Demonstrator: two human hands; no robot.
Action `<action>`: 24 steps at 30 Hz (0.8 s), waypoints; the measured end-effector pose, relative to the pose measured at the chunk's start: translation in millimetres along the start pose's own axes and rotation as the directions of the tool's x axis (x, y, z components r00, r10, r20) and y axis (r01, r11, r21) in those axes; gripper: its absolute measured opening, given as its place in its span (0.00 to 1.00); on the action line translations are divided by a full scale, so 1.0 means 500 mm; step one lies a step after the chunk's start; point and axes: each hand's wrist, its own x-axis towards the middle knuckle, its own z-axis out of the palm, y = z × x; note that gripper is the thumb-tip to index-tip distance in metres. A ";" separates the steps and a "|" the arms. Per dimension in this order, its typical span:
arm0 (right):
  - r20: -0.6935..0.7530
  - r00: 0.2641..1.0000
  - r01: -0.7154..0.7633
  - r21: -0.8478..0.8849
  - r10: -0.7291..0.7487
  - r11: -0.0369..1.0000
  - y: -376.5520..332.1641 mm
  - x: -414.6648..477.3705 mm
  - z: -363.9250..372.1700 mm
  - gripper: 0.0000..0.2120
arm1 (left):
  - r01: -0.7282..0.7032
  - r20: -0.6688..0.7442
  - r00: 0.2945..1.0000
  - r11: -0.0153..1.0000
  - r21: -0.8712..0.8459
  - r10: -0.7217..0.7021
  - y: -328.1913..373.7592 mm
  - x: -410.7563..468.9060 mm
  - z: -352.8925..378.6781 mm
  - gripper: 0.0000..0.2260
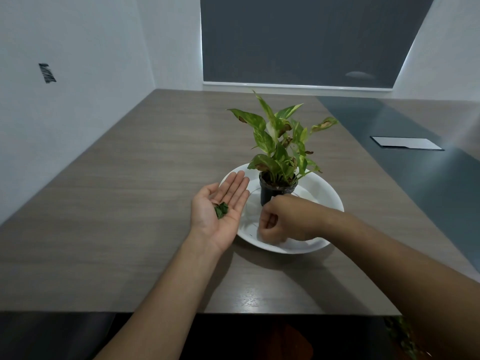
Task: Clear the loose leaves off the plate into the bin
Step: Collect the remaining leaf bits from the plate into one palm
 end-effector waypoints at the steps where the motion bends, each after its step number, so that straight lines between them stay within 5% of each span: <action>1: -0.032 0.999 0.020 0.082 -0.017 0.996 -0.006 0.000 -0.007 0.02 | -0.004 -0.004 1.000 1.000 -0.006 0.004 -0.001 -0.001 0.000 0.22; 6: -0.236 0.959 0.242 0.378 -0.159 0.894 -0.055 0.005 -0.058 0.05 | 0.002 -0.012 1.000 0.997 -0.074 -0.003 -0.010 -0.008 0.006 0.27; 12: -0.223 0.948 0.279 0.228 -0.229 0.933 -0.082 0.019 -0.071 0.10 | 0.038 0.043 0.998 0.997 -0.065 -0.035 -0.018 -0.015 0.023 0.26; 16: -0.243 0.952 0.247 0.252 -0.186 0.936 -0.074 0.018 -0.070 0.04 | 0.050 0.051 0.998 0.996 -0.073 -0.047 -0.019 -0.012 0.023 0.26; 24: -0.243 0.963 0.176 0.237 -0.117 0.956 -0.018 0.003 -0.050 0.10 | -0.004 0.027 1.000 0.989 -0.147 0.008 0.008 0.001 0.009 0.25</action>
